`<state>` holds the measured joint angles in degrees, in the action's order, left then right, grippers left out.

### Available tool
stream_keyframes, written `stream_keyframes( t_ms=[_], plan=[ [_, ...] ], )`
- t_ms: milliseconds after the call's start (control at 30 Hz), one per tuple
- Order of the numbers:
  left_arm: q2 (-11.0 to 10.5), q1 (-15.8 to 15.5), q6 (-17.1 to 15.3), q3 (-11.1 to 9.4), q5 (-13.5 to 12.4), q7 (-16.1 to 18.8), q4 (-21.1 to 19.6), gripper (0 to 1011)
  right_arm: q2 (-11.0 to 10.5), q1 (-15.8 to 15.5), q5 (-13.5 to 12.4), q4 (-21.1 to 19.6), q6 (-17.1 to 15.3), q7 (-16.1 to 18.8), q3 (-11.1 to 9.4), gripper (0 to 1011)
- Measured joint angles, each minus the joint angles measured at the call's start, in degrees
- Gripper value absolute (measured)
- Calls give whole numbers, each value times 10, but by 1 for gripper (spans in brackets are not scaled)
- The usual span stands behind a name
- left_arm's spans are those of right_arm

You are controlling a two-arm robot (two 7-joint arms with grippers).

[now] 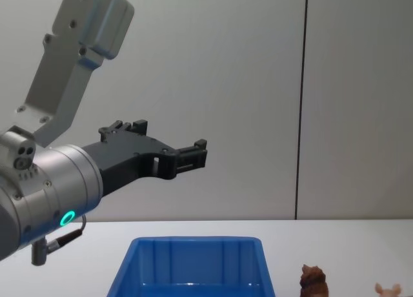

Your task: Pick up the two dolls from the table and place them into the box.

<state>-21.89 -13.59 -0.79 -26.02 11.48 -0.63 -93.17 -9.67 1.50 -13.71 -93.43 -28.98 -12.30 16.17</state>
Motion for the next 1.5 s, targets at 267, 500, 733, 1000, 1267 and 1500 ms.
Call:
stream_keyframes(
  t_ms=[267,500,733,1000,1267,1500],
  plan=[
    [0,0,0,0,0,0,0,1001,6,-2,-8,10,-17,-7,-2,943],
    [0,0,0,0,0,0,0,1001,11,0,-11,22,-19,-4,-4,767],
    [0,0,0,0,0,0,0,1001,14,2,-8,29,-15,1,-5,551],
    [0,0,0,0,0,0,0,1001,15,1,7,29,-3,6,-5,372],
    [0,0,0,0,0,0,0,1001,13,-3,39,15,23,13,-3,372],
    [0,0,0,0,0,0,0,1001,8,-7,64,-1,57,35,-1,372]
  ],
)
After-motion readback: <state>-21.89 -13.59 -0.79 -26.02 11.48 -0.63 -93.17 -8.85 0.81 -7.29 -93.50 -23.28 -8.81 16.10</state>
